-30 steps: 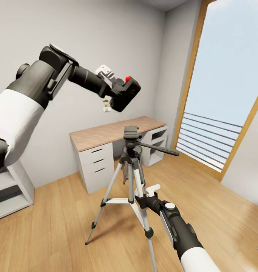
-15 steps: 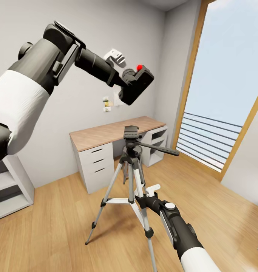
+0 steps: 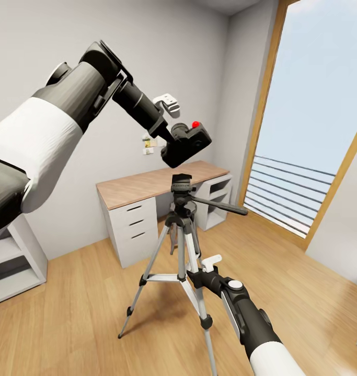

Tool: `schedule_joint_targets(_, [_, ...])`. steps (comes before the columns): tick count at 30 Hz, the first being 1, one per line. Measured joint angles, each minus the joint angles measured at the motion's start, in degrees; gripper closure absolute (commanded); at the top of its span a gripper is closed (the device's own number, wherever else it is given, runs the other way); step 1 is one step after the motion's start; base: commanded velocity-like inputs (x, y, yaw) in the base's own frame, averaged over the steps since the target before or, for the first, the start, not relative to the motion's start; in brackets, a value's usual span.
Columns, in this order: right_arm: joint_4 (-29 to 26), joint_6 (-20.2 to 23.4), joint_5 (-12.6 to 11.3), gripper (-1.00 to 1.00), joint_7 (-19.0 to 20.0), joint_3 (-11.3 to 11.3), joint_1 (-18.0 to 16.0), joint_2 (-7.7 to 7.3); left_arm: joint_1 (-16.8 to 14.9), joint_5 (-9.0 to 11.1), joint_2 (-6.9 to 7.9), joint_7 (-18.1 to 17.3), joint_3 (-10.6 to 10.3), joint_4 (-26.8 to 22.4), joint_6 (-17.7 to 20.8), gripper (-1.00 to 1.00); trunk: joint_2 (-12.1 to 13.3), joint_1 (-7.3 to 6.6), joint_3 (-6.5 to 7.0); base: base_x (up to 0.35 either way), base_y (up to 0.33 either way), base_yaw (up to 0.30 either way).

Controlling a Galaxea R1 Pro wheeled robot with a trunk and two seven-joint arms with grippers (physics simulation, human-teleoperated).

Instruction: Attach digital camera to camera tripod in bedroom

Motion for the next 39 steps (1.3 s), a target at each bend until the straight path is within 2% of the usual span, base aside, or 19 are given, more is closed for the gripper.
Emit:
schedule_joint_targets(7, [0.0,0.0,0.0,1.0,0.0,0.0,0.0,0.0,0.0,-0.6,0.46,-0.8,-0.2,-0.6,-0.4,1.0,0.0,0.0,0.0,0.0,0.0,0.0])
schedule_joint_targets(12, [0.0,0.0,-0.1,1.0,-0.2,0.0,0.0,0.0,0.0,-0.8,0.93,-2.1,-0.2,-0.5,-4.5,1.0,0.0,0.0,0.0,0.0,0.0,0.0])
schedule_joint_targets(17, [0.0,0.1,-0.2,1.0,-0.5,0.1,0.0,0.08,0.0,-0.9,1.32,-2.7,-0.5,-0.1,-5.5,1.0,0.0,0.0,0.0,0.0,0.0,0.0])
schedule_joint_targets(18, [0.1,0.1,-0.3,1.0,-0.6,0.1,0.0,0.08,0.0,-0.9,1.3,-2.7,-0.8,-0.1,-5.6,1.0,0.0,0.0,0.0,0.0,0.0,0.0])
schedule_joint_targets(22, [0.1,0.1,-0.2,1.0,-0.5,0.1,0.0,0.09,0.0,-0.8,1.03,-2.7,-5.0,-0.5,-5.7,1.0,0.0,0.0,0.0,0.0,0.0,0.0])
schedule_joint_targets(26, [0.1,0.1,-0.3,1.0,-0.6,0.1,0.0,0.09,0.0,-0.5,0.91,-2.8,-7.3,-0.5,-5.8,1.0,0.0,0.0,0.0,0.0,0.0,0.0])
schedule_joint_targets(35, [0.1,0.1,-0.5,1.0,-0.9,0.1,0.0,0.1,0.0,-0.1,0.91,-2.9,-8.2,2.2,-5.9,1.0,0.0,0.0,-0.01,0.0,0.0,0.0])
schedule_joint_targets(37, [0.1,0.1,-0.5,1.0,-0.9,0.1,0.0,0.1,0.0,0.3,0.91,-2.9,-8.2,2.7,-5.9,1.0,0.0,0.0,0.0,0.0,0.0,0.0])
schedule_joint_targets(38, [0.1,0.1,-0.6,1.0,-1.1,0.1,0.0,0.09,0.0,3.1,1.0,-2.9,-8.2,4.1,-6.0,1.0,0.0,0.0,0.0,0.0,0.0,0.0])
schedule_joint_targets(39, [0.1,0.1,-0.7,1.0,-1.1,0.1,0.0,0.09,0.0,3.6,1.02,-2.8,-8.2,4.4,-5.9,1.0,0.0,0.0,0.0,0.0,0.0,0.0])
